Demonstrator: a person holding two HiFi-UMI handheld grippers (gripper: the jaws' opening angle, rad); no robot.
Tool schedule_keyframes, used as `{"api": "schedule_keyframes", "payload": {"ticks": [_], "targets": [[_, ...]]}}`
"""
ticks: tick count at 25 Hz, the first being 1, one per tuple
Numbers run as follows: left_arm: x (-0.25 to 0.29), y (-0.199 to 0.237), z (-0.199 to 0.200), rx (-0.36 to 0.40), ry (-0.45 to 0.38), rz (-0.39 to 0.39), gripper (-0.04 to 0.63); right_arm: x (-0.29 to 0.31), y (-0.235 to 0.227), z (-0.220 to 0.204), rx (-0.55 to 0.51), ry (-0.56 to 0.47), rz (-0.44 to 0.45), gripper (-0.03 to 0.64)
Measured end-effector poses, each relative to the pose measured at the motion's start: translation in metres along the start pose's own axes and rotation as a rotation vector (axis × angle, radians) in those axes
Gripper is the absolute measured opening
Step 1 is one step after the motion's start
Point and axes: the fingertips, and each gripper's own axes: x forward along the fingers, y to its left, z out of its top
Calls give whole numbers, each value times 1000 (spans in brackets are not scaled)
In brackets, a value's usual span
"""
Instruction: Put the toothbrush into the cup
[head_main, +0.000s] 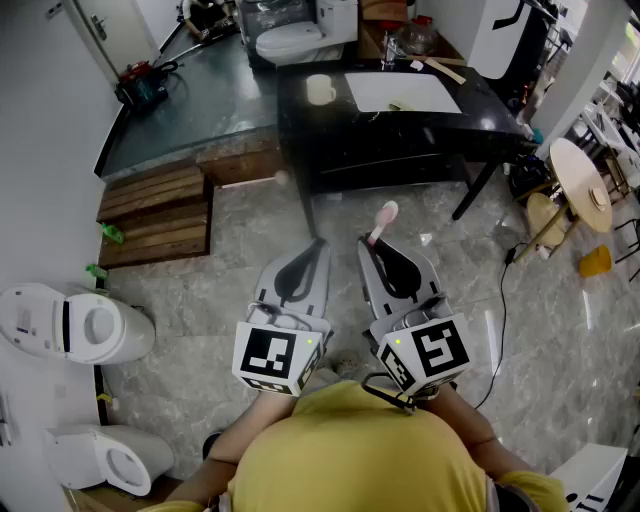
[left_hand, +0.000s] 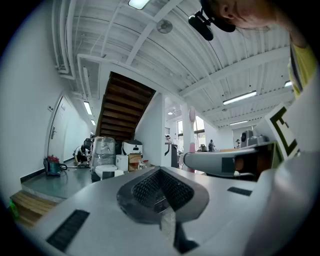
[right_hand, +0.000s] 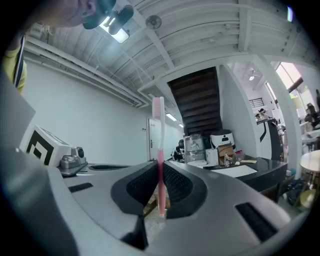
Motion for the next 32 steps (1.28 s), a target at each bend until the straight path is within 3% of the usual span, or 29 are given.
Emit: {"api": "schedule_keyframes", "payload": {"ticks": [19, 26, 32], "targets": [[16, -9, -8, -5, -7, 30, 11, -4, -24, -9, 31, -5, 27, 48], [27, 13, -21, -24, 27, 53, 11, 14, -37, -17, 62, 9, 11, 48], [60, 46, -18, -27, 14, 23, 11, 54, -48, -16, 37, 7, -22, 48]]}}
